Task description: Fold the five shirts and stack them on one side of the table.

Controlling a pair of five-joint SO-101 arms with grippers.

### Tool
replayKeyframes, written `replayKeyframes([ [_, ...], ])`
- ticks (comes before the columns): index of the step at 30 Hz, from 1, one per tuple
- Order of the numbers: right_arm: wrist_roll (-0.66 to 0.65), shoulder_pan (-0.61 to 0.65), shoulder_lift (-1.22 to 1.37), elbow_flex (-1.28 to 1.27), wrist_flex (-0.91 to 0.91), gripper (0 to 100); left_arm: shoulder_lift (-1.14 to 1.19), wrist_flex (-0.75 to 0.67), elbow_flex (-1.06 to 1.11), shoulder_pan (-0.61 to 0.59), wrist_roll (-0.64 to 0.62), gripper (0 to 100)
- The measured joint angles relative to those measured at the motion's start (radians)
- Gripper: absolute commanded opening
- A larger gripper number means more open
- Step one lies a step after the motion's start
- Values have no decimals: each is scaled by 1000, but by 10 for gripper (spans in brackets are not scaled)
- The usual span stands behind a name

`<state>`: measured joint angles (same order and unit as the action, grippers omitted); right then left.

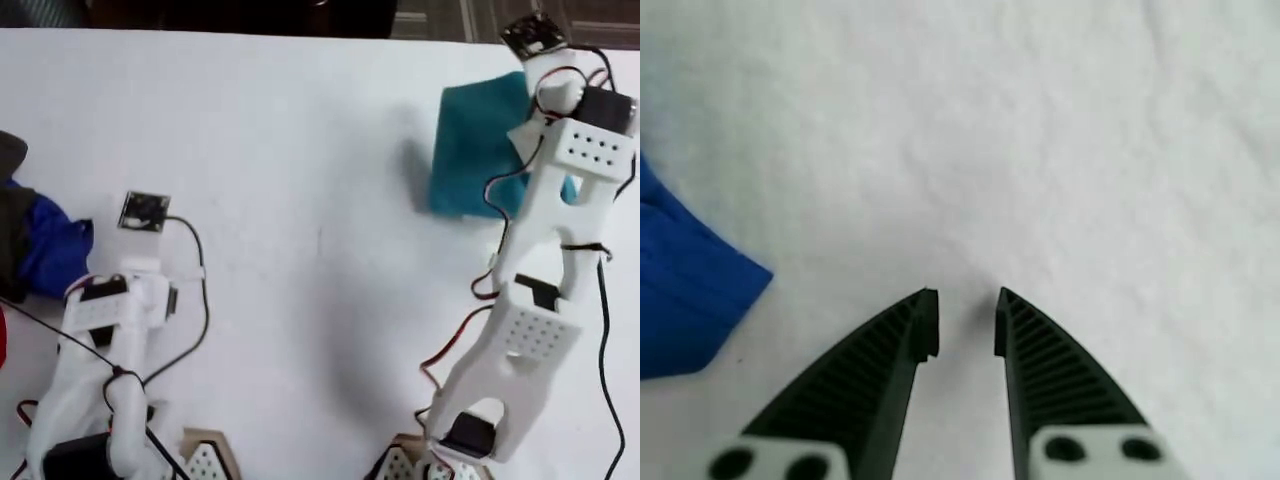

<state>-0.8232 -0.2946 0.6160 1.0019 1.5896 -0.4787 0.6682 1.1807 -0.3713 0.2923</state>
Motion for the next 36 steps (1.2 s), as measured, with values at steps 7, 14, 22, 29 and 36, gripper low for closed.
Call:
replayKeyframes([
  [7, -11, -60, 123, 2, -126, 20, 0, 0, 3, 0, 0, 120],
  [14, -12, -84, 193, 2, -252, 21, 0, 0, 3, 0, 0, 120],
  [22, -12, -133, 249, 0, -371, 26, 0, 0, 3, 0, 0, 120],
  [29, -12, -140, 261, 0, -387, 225, 0, 0, 3, 0, 0, 120],
  [36, 153, -146, 261, 126, -394, 200, 0, 0, 3, 0, 0, 120],
])
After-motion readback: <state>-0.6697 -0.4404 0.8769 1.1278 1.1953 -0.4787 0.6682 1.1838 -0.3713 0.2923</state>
